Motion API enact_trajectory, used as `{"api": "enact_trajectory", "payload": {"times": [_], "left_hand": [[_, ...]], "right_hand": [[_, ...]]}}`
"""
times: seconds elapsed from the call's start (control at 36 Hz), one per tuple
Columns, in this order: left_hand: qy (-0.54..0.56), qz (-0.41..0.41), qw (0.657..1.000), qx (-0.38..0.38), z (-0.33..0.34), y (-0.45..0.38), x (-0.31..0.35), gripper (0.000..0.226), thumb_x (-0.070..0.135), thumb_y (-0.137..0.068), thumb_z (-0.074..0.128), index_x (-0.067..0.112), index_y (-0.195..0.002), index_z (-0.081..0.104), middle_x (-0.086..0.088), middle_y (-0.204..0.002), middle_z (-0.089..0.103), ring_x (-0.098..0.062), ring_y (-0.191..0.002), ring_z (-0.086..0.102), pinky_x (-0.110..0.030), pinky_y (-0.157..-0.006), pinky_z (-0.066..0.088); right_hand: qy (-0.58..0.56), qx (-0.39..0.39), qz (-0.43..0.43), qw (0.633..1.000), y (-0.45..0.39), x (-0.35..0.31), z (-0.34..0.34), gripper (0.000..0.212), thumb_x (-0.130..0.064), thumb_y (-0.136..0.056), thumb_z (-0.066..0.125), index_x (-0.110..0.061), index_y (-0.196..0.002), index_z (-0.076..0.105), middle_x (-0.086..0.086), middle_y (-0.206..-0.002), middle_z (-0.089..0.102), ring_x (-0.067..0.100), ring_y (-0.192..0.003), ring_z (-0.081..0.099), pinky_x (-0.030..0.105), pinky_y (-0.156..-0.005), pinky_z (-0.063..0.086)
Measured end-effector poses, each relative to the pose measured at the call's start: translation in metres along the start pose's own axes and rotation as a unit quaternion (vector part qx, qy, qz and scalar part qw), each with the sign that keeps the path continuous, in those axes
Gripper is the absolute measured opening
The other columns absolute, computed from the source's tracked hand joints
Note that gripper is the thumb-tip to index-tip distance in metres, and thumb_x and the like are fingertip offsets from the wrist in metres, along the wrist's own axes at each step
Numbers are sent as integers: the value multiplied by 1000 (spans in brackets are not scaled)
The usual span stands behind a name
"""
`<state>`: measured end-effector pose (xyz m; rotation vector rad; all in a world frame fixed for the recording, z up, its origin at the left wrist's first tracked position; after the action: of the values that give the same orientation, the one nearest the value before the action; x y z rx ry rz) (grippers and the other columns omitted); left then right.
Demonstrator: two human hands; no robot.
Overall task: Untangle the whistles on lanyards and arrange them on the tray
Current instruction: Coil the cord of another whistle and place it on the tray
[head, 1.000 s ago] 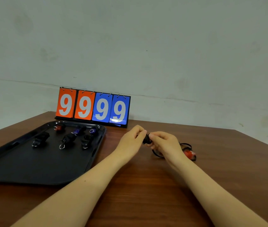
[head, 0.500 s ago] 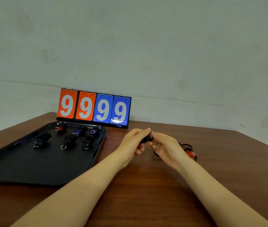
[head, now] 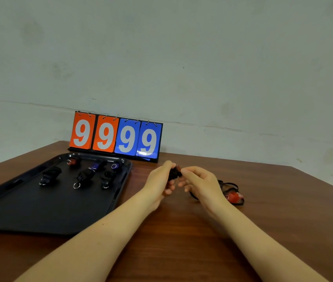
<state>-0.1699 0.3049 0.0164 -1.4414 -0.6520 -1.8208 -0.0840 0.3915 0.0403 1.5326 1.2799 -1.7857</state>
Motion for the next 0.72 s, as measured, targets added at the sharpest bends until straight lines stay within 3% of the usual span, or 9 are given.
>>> {"api": "enact_trajectory", "payload": {"times": [0.28,0.36,0.53,0.64,0.72], "left_hand": [[-49,0,999,10,-3,1,0,25,34,-92,52,11,-88,60,0,-61,49,-11,-51,42,-21,-45,33],[-2,-22,999,-27,1,3,-2,25,34,-92,53,11,-87,58,2,-55,45,-9,-45,36,-19,-40,27],[23,-62,989,-134,19,10,-10,33,41,-93,51,13,-77,54,5,-51,28,-8,-40,23,-19,-37,18],[55,-67,976,-199,32,15,-11,44,53,-89,51,14,-69,52,5,-50,25,-8,-39,23,-19,-39,16],[77,-67,972,-212,34,16,-7,41,54,-79,63,15,-70,53,5,-52,26,-8,-41,24,-19,-41,17]], "right_hand": [[-62,-21,41,997,0,5,0,12,-2,-90,60,2,-99,65,5,-72,68,10,-65,63,18,-58,49],[-51,-16,43,998,0,5,0,10,-3,-92,58,1,-97,65,4,-71,67,10,-65,61,19,-58,47],[97,92,6,991,-4,0,-19,8,-11,-93,56,-8,-91,63,-2,-68,66,7,-59,57,22,-60,48],[98,95,-9,991,-3,-3,-24,8,-8,-91,56,-7,-86,63,-2,-63,62,7,-57,55,23,-59,47],[87,85,-6,993,-2,-5,-24,10,-5,-91,54,-5,-88,63,-1,-61,61,3,-50,52,18,-52,43]]}}
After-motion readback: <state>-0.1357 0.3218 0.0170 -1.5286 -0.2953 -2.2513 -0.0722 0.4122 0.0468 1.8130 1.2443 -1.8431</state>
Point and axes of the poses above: each hand's wrist, its own y-axis away from the middle knuckle, its own z-axis out of the palm, x = y × z, the point moved 7 cm from there along -y, towards the middle knuckle
